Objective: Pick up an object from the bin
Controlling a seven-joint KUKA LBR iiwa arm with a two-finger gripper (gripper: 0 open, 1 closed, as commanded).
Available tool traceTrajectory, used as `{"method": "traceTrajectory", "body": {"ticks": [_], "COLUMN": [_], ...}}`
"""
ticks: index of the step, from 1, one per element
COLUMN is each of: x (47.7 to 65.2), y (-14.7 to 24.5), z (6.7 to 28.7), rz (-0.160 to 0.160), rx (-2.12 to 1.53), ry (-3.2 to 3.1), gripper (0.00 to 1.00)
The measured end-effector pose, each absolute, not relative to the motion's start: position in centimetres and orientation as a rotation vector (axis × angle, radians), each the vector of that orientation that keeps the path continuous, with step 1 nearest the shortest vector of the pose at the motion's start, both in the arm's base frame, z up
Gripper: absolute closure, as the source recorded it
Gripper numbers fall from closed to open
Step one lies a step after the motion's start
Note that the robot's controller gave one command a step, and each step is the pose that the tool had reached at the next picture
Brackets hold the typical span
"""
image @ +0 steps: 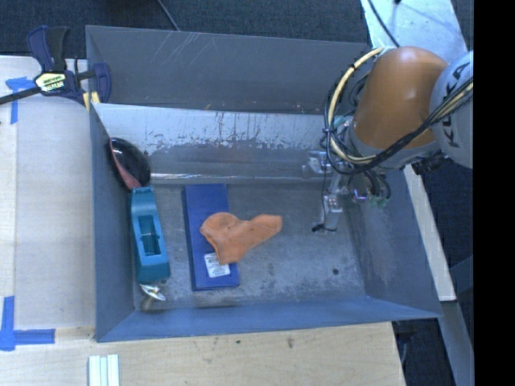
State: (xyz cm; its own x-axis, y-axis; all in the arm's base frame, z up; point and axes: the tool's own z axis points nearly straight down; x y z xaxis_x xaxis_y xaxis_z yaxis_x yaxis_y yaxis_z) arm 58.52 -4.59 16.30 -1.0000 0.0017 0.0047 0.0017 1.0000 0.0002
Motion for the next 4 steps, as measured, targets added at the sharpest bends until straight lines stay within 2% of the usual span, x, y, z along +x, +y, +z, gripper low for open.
{"method": "traceTrajectory", "body": {"ticks": [1,2,3,4], "x": [58.7,58.9,59.0,57.4], "y": [-4.6,-2.7,-0.1,2.3], "z": [16.8,11.8,8.5,7.1], "rz": [0.001,0.002,-0.003,-0.001], "rx": [-0.001,0.056,0.087,-0.115], "ry": [-3.145,-3.152,-3.138,-3.142], "gripper": [0.0,0.0,0.0,1.0]}}
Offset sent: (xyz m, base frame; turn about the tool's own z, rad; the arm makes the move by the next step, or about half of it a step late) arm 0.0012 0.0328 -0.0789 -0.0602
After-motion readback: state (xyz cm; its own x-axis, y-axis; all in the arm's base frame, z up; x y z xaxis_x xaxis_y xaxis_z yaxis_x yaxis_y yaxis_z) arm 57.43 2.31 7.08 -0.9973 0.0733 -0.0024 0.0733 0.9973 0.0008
